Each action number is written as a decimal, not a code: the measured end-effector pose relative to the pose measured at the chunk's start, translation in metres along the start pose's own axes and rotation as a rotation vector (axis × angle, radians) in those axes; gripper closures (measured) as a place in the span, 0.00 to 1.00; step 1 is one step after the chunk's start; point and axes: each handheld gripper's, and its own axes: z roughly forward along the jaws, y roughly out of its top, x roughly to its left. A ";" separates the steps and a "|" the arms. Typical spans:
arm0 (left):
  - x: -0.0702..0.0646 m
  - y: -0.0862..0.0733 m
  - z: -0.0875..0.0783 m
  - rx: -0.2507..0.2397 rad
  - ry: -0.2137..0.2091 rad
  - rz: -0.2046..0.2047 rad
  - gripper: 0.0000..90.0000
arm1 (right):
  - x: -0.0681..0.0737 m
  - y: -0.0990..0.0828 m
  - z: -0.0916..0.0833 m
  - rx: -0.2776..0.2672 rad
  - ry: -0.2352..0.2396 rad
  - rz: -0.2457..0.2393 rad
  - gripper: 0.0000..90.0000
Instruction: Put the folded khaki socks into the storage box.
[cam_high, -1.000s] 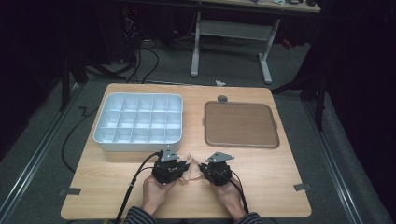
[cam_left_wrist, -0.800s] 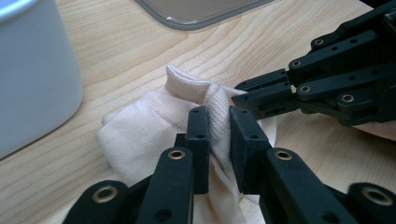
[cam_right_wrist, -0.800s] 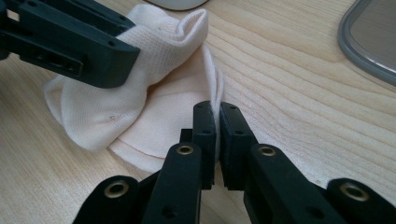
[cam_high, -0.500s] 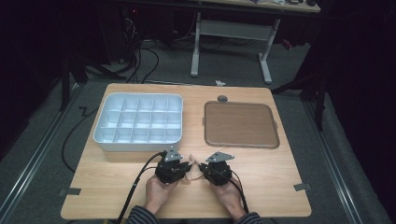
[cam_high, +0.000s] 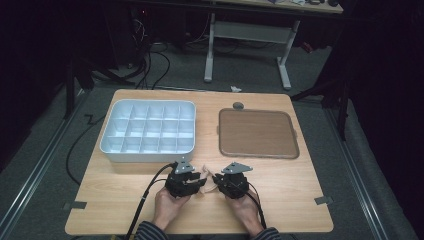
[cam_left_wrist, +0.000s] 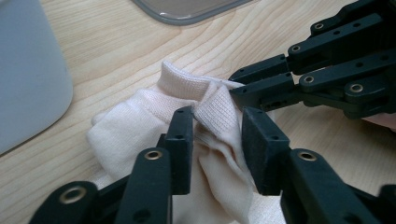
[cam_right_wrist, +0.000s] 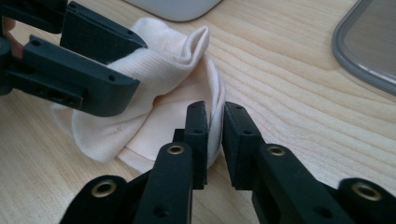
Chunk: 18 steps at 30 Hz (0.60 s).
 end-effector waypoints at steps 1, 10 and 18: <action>0.000 0.000 -0.002 -0.010 0.000 0.001 0.69 | 0.000 0.000 -0.001 -0.007 0.002 0.003 0.87; 0.003 0.000 -0.017 -0.050 -0.012 -0.012 0.66 | 0.001 0.005 -0.015 -0.041 0.009 0.006 0.87; 0.010 -0.004 -0.027 -0.061 0.023 -0.048 0.65 | 0.009 0.014 -0.027 -0.075 0.024 -0.020 0.90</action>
